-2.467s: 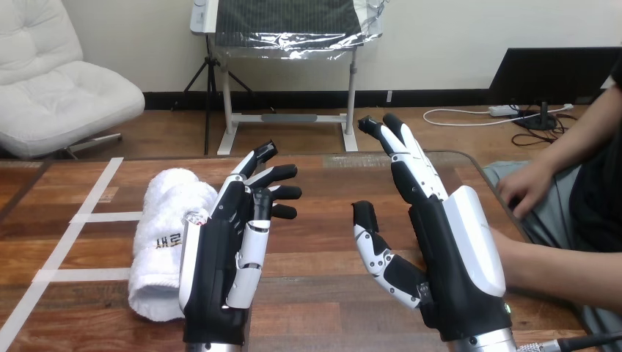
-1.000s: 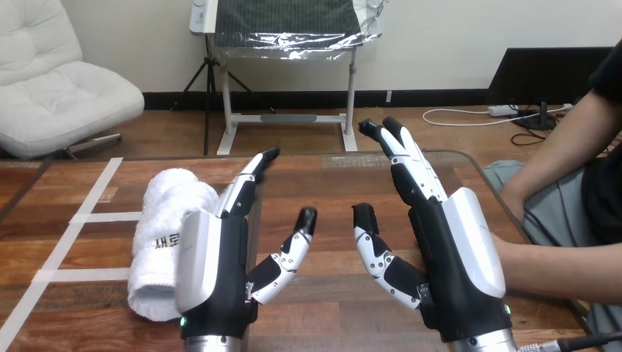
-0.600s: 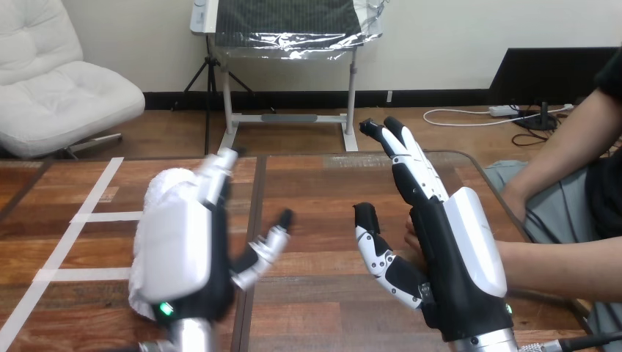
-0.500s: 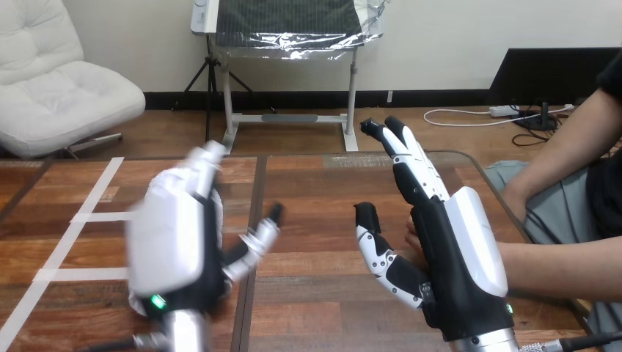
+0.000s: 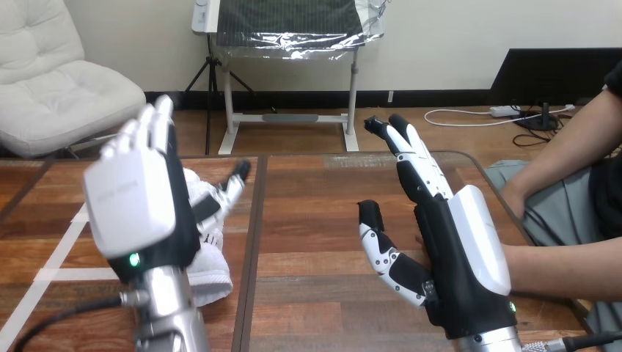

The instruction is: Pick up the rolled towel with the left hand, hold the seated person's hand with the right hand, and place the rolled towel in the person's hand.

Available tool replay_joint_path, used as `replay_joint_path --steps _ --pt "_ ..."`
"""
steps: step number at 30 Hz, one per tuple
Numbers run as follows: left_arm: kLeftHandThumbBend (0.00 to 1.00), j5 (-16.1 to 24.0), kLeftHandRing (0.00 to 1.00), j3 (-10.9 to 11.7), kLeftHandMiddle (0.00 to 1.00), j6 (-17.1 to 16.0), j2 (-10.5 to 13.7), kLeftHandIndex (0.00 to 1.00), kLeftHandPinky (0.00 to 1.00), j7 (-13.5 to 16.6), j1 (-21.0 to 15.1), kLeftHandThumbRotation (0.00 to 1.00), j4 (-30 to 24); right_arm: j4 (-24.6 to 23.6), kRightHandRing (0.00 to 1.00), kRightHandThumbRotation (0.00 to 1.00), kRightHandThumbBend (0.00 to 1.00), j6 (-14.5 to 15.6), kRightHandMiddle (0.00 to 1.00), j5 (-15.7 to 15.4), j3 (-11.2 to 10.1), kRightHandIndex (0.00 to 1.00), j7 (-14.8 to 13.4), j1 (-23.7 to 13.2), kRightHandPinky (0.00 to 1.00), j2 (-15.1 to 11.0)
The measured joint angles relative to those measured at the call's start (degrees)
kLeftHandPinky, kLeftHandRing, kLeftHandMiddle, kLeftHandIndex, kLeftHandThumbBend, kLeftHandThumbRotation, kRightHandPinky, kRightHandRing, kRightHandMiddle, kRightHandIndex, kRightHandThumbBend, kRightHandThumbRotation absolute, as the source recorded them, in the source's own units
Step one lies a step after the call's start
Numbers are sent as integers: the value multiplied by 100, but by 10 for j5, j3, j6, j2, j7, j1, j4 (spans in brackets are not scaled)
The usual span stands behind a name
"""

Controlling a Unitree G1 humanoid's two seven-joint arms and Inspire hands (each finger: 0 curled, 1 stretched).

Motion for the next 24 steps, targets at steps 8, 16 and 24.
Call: replay_joint_path --steps 8,16,24 --pt "76 -1 85 -5 88 29 8 91 79 -10 -20 62 1 0 100 0 7 0 100 3 -3 93 5 -1 100 0" --pt "77 -5 85 -7 89 52 16 92 80 -12 -38 65 12 0 100 0 7 0 100 4 -4 93 9 -1 100 0" --pt "78 -24 85 -6 90 74 27 93 80 -22 -59 69 35 0 100 0 6 2 100 5 -5 93 16 -3 100 0"
